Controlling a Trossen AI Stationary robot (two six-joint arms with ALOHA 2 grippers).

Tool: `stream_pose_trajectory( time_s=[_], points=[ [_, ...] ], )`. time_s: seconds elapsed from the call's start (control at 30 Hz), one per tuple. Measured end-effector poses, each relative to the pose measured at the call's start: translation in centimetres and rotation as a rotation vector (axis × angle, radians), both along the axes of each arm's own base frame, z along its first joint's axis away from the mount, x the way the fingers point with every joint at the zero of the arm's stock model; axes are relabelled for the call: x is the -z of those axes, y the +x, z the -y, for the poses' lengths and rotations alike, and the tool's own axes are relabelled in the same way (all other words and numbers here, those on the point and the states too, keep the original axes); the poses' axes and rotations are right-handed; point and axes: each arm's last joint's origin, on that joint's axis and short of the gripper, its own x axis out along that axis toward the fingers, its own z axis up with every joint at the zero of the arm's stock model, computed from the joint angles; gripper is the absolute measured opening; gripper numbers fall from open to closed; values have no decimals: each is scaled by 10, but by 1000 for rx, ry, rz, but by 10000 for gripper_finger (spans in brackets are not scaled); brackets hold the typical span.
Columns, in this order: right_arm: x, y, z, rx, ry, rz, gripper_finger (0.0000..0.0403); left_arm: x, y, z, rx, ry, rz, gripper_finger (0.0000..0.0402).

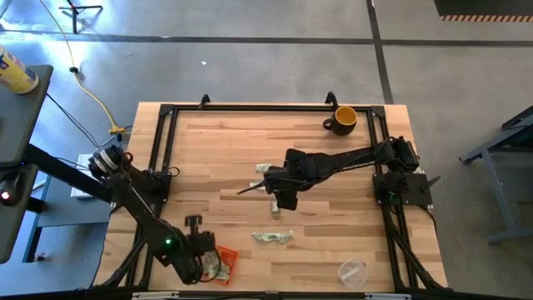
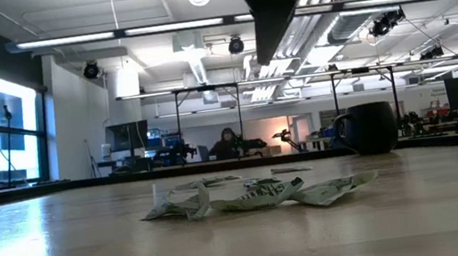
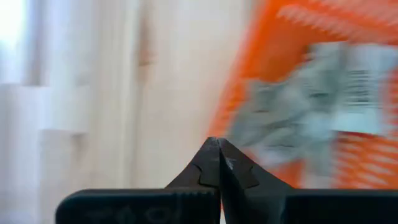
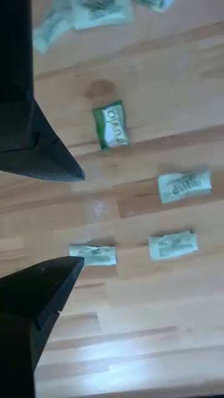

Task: Pick and place items into bin
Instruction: Put the white stevia packet into the orange bin

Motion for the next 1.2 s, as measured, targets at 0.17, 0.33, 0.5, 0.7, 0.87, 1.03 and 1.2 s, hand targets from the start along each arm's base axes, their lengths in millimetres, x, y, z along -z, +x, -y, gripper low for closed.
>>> stream_pose_trajectory(
  time_s=[0.17,0.33,0.5,0.7,0.87,1.03,1.2],
  points=[
    [2,-13,-24,-135,-64,-107,200,-19,9,-17,27,9,84,51],
    [6,-36,-46,-196,-38,-138,200,-31,17,-39,18,-152,185,77],
    [37,-83,-39,-58,74,-95,200,-13,2,-71,-24,-274,207,79],
    [48,-97,-15,-9,148,235,200,-29,-15,-118,-127,-404,406,80],
    [57,-79,19,-146,-15,371,202,-47,-35,-161,-266,-436,572,81],
    [81,-72,66,-36,-6,267,221,-59,-58,-193,-372,-354,688,81],
    [106,-65,96,-39,84,201,237,-65,-70,-211,-408,-264,746,81]
  ],
)
